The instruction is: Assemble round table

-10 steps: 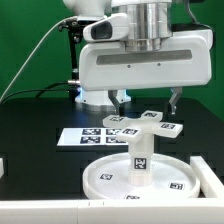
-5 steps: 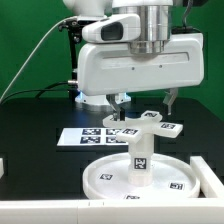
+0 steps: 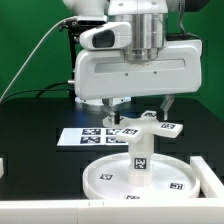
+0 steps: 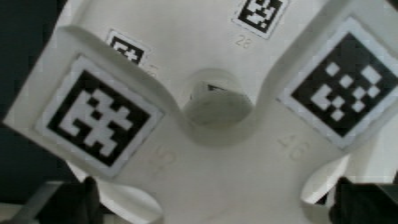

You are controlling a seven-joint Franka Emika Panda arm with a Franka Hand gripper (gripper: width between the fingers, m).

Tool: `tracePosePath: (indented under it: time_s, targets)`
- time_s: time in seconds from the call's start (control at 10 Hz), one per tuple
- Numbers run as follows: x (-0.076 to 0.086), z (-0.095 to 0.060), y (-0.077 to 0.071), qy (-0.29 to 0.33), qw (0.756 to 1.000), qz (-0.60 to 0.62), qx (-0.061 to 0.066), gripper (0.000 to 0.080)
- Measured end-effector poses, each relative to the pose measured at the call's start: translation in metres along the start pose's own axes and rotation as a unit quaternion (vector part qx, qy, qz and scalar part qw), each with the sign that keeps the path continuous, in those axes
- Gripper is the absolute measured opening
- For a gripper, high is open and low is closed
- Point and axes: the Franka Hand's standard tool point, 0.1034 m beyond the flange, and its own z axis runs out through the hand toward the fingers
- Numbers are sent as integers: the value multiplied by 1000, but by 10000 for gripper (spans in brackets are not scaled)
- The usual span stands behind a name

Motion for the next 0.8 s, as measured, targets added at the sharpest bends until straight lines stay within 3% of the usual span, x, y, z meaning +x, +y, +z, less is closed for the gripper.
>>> tracePosePath:
  time_s: [0.6, 0.8]
  targets:
    - [1, 6, -2, -3, 1000, 6, -2, 649]
    - [1, 6, -2, -3, 1000, 6, -2, 435]
